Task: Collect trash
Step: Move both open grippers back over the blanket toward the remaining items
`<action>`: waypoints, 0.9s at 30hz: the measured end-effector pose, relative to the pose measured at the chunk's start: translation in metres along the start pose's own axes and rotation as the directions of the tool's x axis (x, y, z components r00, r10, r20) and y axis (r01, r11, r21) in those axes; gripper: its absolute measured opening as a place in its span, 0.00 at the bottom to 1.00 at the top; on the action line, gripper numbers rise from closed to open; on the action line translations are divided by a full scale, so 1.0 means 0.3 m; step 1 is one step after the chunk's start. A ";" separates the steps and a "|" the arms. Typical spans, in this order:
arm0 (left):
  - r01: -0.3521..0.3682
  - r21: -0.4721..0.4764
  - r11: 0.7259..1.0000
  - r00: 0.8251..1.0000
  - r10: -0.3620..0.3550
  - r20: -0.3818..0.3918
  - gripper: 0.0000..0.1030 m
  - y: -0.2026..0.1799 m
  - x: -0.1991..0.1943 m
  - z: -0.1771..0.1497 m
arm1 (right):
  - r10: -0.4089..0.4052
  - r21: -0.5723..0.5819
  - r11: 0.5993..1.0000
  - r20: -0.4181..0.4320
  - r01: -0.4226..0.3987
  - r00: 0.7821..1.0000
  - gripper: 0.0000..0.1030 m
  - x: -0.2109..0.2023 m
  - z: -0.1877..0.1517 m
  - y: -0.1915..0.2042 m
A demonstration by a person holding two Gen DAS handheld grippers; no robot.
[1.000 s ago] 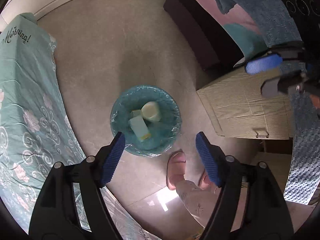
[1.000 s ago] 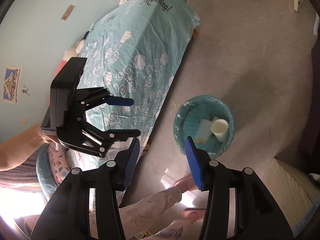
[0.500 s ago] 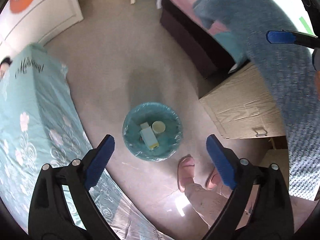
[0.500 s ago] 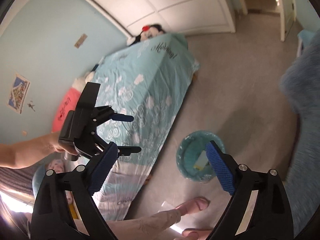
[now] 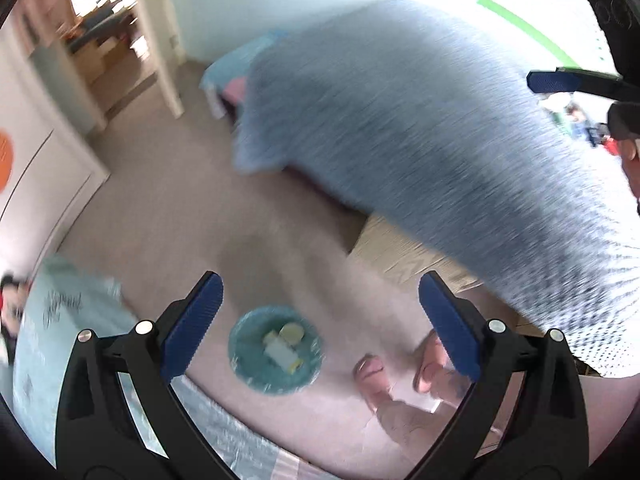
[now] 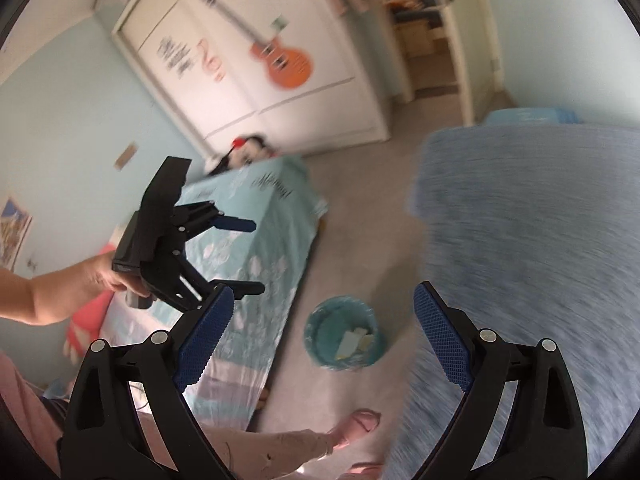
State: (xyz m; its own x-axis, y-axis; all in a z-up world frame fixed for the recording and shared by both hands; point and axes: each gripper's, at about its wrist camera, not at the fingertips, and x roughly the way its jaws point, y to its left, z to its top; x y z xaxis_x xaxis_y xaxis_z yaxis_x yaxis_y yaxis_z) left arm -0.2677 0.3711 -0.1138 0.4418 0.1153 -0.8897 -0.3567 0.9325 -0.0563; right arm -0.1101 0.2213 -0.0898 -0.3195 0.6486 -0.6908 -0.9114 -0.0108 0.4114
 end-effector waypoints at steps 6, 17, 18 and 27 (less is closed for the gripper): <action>0.113 0.105 0.988 0.989 -0.121 0.082 0.93 -0.252 -0.010 0.187 | -0.174 0.074 0.983 0.080 0.168 0.982 0.88 -0.313 -0.169 -0.121; 0.256 0.395 0.882 0.959 -0.282 0.009 0.93 -0.791 0.080 0.425 | -0.498 0.282 0.845 0.102 0.456 0.861 0.88 -0.791 -0.521 -0.331; 0.261 0.422 0.868 0.957 -0.289 0.003 0.93 -0.841 0.089 0.443 | -0.510 0.292 0.836 0.098 0.465 0.855 0.88 -0.814 -0.545 -0.340; 0.292 0.568 0.770 0.945 -0.325 -0.045 0.93 -1.126 0.160 0.543 | -0.543 0.304 0.809 0.061 0.502 0.838 0.88 -0.980 -0.723 -0.425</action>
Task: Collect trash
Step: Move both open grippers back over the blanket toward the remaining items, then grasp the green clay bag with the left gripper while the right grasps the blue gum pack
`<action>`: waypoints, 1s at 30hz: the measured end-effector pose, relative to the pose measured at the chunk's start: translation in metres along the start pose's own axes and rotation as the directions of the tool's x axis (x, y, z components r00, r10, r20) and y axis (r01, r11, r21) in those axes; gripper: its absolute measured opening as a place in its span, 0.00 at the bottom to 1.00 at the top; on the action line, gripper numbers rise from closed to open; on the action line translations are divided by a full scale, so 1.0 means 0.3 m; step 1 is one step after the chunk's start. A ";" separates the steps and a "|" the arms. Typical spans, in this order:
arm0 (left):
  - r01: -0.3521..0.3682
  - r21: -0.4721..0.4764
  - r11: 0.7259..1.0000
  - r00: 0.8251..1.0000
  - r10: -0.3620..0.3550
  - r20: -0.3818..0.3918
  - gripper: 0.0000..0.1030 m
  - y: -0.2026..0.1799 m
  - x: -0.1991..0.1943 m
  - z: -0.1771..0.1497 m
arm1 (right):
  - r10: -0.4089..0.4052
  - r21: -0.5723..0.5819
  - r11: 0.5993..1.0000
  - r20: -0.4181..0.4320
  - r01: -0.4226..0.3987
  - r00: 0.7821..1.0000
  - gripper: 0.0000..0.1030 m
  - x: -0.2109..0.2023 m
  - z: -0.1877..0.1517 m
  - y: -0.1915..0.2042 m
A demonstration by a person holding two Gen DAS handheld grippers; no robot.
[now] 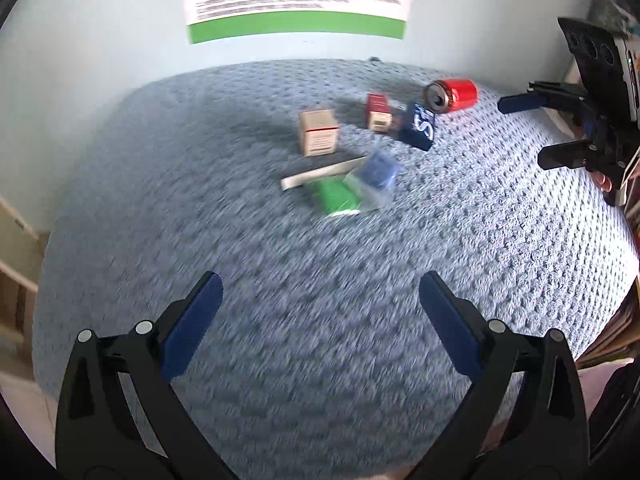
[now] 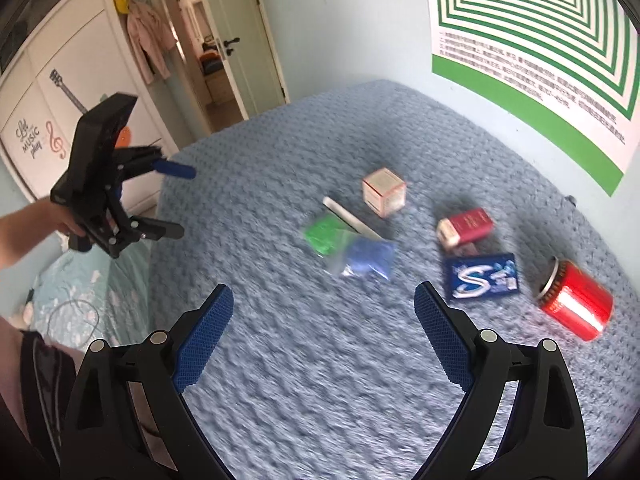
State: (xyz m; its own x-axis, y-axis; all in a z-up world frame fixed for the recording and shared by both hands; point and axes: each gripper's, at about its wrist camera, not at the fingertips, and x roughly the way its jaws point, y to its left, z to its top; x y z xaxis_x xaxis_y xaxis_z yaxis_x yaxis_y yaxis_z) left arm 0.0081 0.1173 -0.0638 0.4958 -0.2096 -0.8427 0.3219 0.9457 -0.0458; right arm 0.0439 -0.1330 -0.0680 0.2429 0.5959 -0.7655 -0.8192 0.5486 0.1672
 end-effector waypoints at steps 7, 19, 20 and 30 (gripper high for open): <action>0.014 0.074 0.997 0.999 -0.010 -0.044 0.93 -0.050 0.114 0.096 | -0.009 -0.037 0.999 -0.023 0.008 1.000 0.88 0.025 -0.007 -0.123; 0.027 0.095 0.995 0.991 -0.014 -0.133 0.93 -0.045 0.299 0.189 | -0.007 -0.159 0.987 -0.106 -0.010 0.994 0.88 0.155 0.018 -0.303; 0.029 0.093 0.995 0.991 -0.016 -0.136 0.93 -0.045 0.308 0.193 | -0.006 -0.155 0.988 -0.107 -0.011 0.994 0.88 0.161 0.017 -0.317; 0.032 0.052 0.998 0.985 -0.023 -0.170 0.93 -0.014 0.408 0.222 | -0.045 -0.097 0.995 -0.140 0.031 0.989 0.88 0.235 0.007 -0.455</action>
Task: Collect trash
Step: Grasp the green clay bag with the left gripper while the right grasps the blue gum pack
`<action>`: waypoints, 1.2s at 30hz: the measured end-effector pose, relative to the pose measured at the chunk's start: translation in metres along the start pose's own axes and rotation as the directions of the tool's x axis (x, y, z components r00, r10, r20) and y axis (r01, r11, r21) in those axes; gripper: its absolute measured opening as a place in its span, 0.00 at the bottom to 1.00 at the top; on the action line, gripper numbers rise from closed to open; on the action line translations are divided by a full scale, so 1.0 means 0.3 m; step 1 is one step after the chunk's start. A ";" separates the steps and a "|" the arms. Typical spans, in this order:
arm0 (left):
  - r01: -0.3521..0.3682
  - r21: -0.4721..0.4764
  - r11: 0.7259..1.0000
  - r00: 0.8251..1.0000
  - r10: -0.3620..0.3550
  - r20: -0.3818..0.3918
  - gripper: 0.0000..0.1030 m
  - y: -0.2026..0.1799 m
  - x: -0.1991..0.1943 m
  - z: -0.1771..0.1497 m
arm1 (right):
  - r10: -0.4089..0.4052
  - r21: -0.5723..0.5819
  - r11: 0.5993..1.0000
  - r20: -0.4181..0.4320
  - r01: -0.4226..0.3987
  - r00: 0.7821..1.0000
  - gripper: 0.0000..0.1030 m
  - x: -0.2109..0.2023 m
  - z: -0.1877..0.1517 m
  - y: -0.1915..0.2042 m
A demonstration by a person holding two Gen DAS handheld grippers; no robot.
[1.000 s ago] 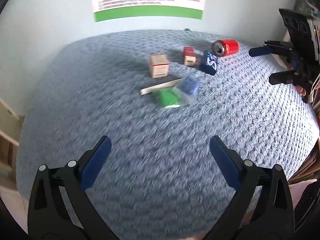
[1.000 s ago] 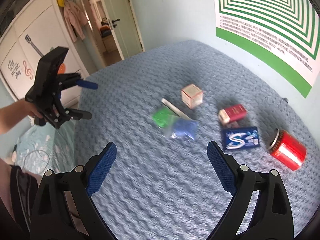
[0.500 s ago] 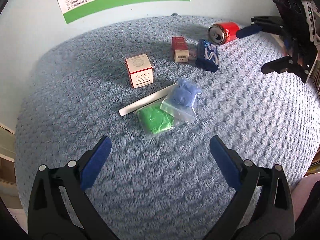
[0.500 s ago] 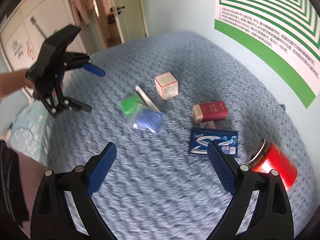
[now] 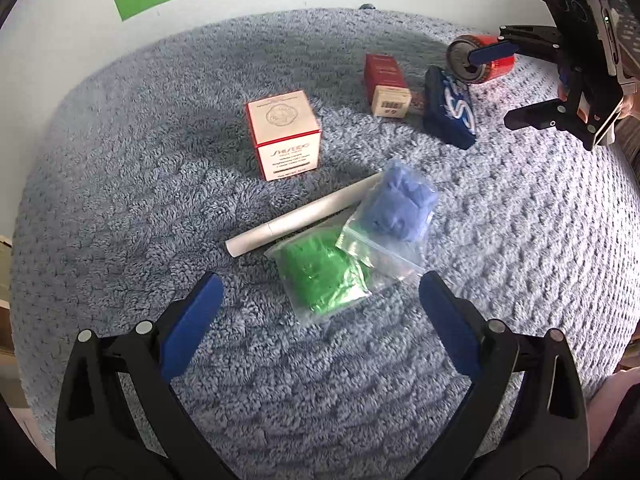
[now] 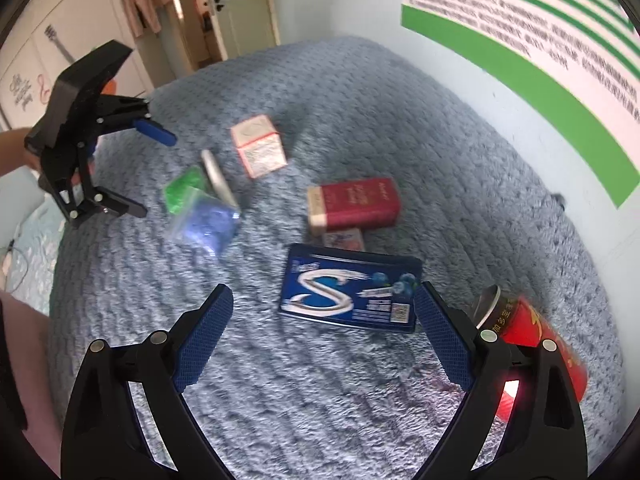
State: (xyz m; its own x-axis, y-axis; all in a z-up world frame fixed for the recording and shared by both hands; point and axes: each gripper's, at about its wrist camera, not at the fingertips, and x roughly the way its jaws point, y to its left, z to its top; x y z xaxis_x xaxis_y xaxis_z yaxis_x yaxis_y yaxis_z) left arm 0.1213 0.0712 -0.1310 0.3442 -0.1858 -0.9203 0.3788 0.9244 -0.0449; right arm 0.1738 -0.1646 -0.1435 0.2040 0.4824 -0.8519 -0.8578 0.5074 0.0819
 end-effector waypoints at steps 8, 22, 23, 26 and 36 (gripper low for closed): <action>0.007 -0.008 1.000 0.999 -0.007 -0.033 0.92 0.017 0.069 0.010 | -0.023 0.021 0.999 -0.045 0.024 0.999 0.90 0.086 0.006 -0.026; 0.122 0.008 0.993 0.991 -0.121 -0.052 0.42 0.039 0.138 0.052 | 0.051 0.149 0.988 -0.037 -0.045 0.998 0.57 0.106 0.026 -0.121; 0.129 -0.002 0.992 0.990 -0.129 -0.051 0.41 0.047 0.136 0.052 | 0.053 0.151 0.987 -0.040 -0.046 0.998 0.57 0.102 0.024 -0.122; 0.141 -0.018 0.990 0.989 -0.142 -0.044 0.34 0.063 0.130 0.055 | 0.048 0.173 0.984 -0.071 -0.035 0.996 0.68 0.109 0.023 -0.116; 0.143 -0.015 0.990 0.989 -0.144 -0.045 0.27 0.035 0.102 0.014 | 0.005 0.121 0.993 -0.077 0.004 0.997 0.89 0.163 0.035 -0.037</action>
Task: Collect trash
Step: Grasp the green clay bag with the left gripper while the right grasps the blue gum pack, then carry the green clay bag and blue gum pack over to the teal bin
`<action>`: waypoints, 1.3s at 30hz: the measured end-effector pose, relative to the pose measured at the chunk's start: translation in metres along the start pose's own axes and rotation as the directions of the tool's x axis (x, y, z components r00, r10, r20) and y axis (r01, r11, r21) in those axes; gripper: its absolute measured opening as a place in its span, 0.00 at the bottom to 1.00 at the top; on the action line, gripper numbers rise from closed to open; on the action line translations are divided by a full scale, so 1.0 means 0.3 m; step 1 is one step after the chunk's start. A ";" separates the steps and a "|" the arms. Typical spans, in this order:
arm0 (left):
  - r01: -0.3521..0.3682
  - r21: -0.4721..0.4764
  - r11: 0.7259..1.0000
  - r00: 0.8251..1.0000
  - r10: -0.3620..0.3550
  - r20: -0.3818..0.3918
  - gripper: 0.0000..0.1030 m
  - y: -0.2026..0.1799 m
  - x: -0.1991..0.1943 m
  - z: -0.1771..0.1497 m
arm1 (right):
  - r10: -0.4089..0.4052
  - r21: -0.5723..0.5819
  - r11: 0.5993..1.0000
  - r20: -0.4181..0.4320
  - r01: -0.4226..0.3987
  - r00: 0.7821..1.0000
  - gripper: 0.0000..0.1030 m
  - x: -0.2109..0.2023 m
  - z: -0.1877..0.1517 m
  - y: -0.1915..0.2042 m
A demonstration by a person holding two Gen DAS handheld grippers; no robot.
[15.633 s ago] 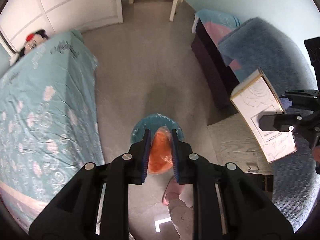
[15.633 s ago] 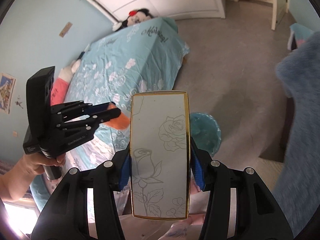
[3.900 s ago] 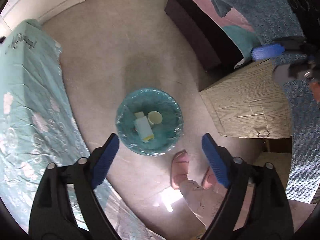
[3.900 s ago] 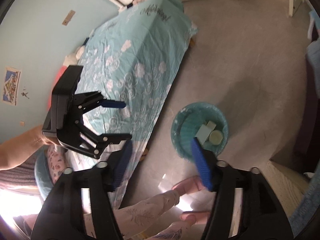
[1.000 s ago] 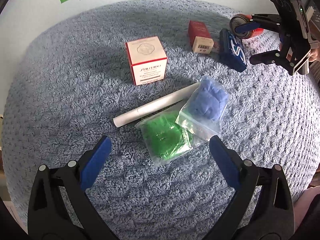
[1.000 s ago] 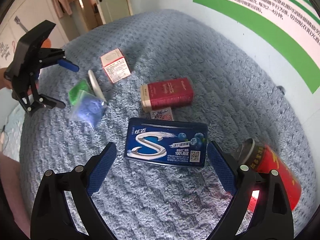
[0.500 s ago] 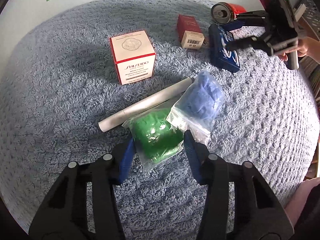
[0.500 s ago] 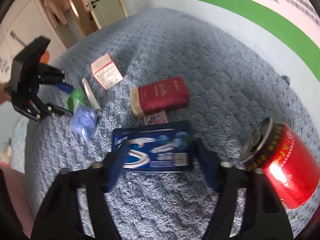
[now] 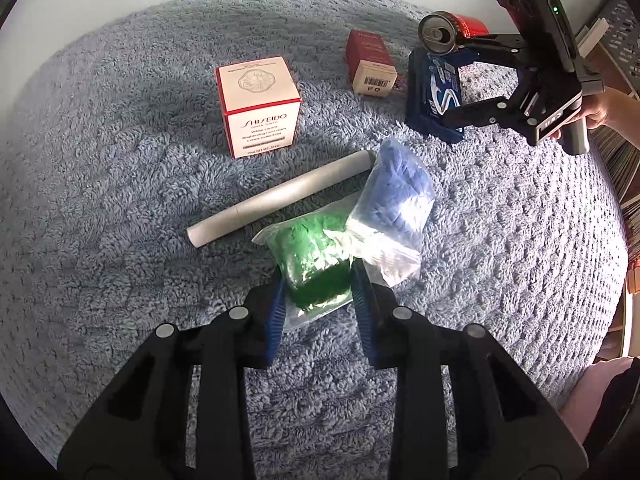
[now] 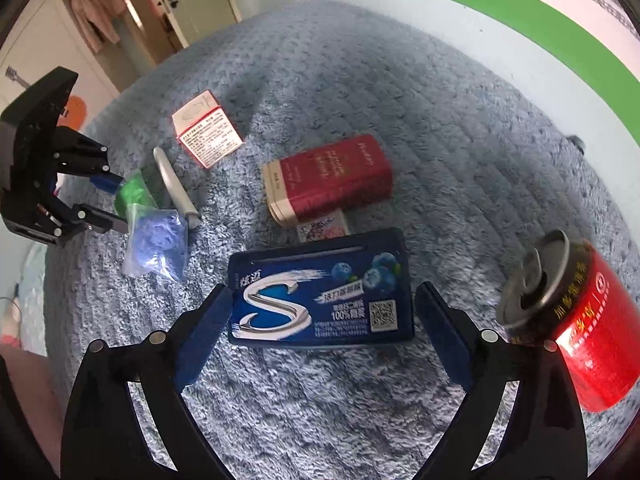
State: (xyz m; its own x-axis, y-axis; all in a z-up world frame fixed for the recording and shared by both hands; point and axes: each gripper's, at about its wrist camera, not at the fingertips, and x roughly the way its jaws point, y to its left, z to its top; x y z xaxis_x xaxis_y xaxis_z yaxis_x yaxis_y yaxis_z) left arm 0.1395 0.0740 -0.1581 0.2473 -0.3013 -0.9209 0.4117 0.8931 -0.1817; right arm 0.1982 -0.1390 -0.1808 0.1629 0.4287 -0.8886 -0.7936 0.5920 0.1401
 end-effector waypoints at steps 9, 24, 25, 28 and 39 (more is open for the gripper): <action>-0.023 -0.052 0.998 1.000 0.023 0.005 0.27 0.031 -0.079 -0.062 | -0.069 -0.064 0.996 -0.087 0.063 0.994 0.90 0.060 0.003 0.079; -0.073 -0.082 0.994 0.996 0.076 0.038 0.27 0.039 -0.237 -0.181 | -0.014 -0.088 0.996 0.045 0.018 0.999 0.89 -0.103 0.046 0.183; -0.077 -0.081 0.994 0.996 0.080 0.041 0.27 0.037 -0.256 -0.194 | -0.008 -0.093 0.996 0.047 0.012 0.999 0.89 -0.117 0.051 0.200; -0.085 -0.080 0.993 0.994 0.090 0.054 0.27 0.034 -0.314 -0.239 | 0.004 -0.109 0.994 0.054 0.002 0.999 0.89 -0.148 0.049 0.215; -0.146 -0.118 0.982 0.983 0.157 0.092 0.27 -0.009 -0.430 -0.361 | 0.073 -0.196 0.979 0.066 -0.059 0.995 0.89 -0.184 0.112 0.370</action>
State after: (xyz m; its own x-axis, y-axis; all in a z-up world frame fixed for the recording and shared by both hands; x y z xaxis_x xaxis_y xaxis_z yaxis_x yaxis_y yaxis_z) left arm 0.0116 0.1467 -0.0762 0.3881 -0.1870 -0.9025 0.2649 0.9605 -0.0851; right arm 0.1210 -0.0741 -0.1015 0.1424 0.5148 -0.8454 -0.9013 0.4206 0.1043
